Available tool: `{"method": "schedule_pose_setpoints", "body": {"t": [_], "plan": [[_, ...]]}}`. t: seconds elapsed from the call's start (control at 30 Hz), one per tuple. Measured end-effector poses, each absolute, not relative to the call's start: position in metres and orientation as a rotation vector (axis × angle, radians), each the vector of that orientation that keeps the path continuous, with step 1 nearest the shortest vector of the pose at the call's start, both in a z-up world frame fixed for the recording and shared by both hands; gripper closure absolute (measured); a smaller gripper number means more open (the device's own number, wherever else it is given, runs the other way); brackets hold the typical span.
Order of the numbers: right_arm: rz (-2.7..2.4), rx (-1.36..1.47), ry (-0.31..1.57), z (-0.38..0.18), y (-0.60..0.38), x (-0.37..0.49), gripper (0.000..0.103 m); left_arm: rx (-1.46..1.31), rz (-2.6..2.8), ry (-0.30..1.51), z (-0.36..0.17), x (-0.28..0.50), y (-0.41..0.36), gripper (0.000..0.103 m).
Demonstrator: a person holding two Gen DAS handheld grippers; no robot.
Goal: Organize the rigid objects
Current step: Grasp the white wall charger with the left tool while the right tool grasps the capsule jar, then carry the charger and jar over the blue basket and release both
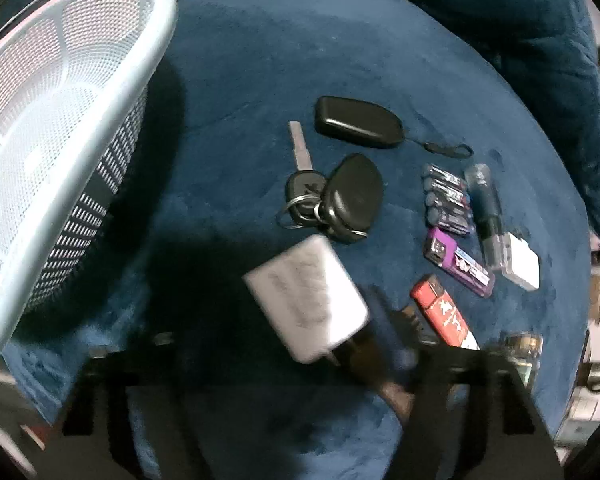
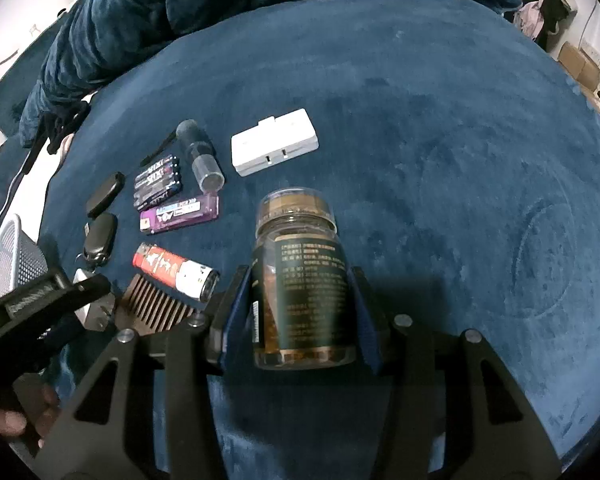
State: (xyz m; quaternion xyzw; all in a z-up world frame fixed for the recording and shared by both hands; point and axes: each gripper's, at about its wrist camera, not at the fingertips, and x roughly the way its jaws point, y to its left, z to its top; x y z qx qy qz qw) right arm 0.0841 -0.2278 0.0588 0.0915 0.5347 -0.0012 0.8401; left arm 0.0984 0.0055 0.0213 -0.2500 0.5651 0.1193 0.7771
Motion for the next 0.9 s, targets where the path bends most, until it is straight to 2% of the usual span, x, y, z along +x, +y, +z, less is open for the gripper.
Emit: {"method": "schedule_pose_setpoints", "body": {"t": [0.23, 0.47, 0.6, 0.67, 0.7, 0.9], "plan": [[-0.003, 0.181, 1.181, 0.062, -0.227, 0.078, 0.054, -0.335, 0.124, 1.279, 0.033, 0.076, -0.007, 0.063], [-0.024, 0.171, 1.176, 0.059, -0.225, 0.084, 0.053, -0.308, 0.106, 1.278, 0.029, 0.07, -0.011, 0.062], [-0.019, 0.189, 1.179, 0.05, -0.228, 0.089, 0.053, -0.317, 0.108, 1.26, 0.019, 0.085, -0.001, 0.058], [-0.006, 0.234, 1.175, 0.044, -0.234, 0.087, 0.054, -0.33, 0.105, 1.24, 0.019, 0.084, 0.002, 0.059], [0.0, 0.247, 1.163, 0.044, -0.236, 0.086, 0.054, -0.335, 0.1, 1.236, 0.02, 0.081, 0.004, 0.063], [0.027, 0.266, 1.103, 0.052, -0.243, 0.068, 0.055, -0.31, 0.062, 1.22, 0.031, 0.067, 0.002, 0.063]]}}
